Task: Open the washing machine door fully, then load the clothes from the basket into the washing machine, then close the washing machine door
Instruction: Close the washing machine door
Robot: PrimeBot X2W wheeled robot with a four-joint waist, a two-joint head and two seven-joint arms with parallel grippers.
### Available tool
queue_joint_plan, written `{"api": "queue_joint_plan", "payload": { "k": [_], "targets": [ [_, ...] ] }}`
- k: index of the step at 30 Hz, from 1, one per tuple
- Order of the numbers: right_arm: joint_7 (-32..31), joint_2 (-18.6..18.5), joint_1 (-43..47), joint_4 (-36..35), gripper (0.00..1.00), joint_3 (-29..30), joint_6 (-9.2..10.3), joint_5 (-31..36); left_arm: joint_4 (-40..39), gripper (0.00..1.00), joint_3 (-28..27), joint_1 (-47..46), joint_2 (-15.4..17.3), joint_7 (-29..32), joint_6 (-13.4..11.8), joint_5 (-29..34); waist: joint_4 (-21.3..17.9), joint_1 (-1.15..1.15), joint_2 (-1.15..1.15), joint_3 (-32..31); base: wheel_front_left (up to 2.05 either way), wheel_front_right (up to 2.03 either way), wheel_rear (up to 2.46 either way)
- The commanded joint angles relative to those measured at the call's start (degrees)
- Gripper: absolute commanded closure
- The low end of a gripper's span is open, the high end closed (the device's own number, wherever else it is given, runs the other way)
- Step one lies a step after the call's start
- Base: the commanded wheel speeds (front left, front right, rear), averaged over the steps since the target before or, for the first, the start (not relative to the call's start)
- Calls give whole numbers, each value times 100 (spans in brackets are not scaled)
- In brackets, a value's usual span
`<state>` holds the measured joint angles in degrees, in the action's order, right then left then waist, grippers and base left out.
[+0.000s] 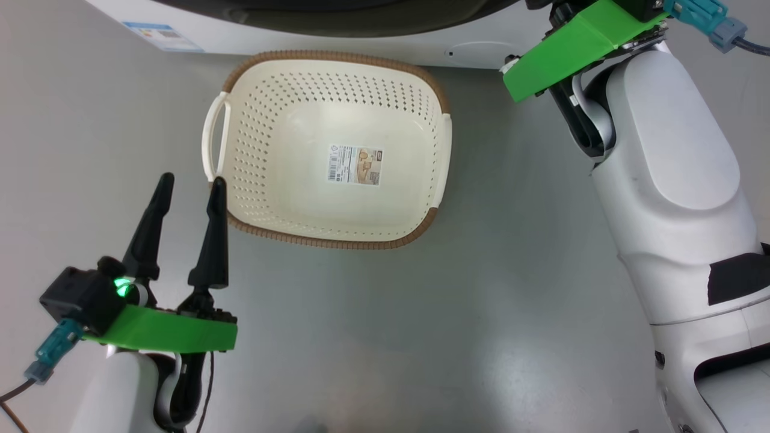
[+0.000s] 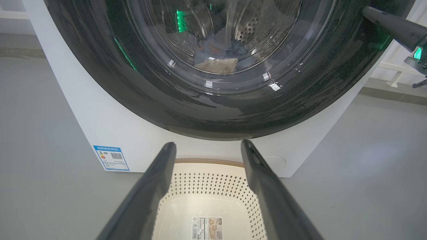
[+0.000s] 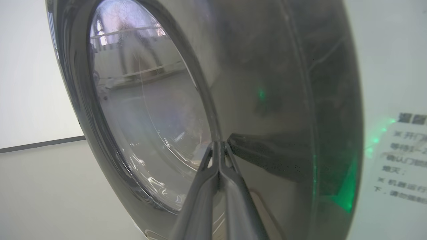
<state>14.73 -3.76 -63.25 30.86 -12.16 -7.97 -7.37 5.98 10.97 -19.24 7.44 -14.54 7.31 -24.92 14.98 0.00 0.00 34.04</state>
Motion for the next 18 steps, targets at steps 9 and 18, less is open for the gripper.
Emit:
{"api": "queue_joint_plan", "payload": {
  "k": [9,18],
  "targets": [
    [27,88,641,-442,100,-193,48,-447,-62,0,-342,151,248,-46,18,9,-187,0,0,-410,0,0,0],
    [27,88,1476,-735,100,-378,48,-755,-67,0,-508,368,264,-46,18,110,-415,0,0,-859,0,0,0]
  ]
}}
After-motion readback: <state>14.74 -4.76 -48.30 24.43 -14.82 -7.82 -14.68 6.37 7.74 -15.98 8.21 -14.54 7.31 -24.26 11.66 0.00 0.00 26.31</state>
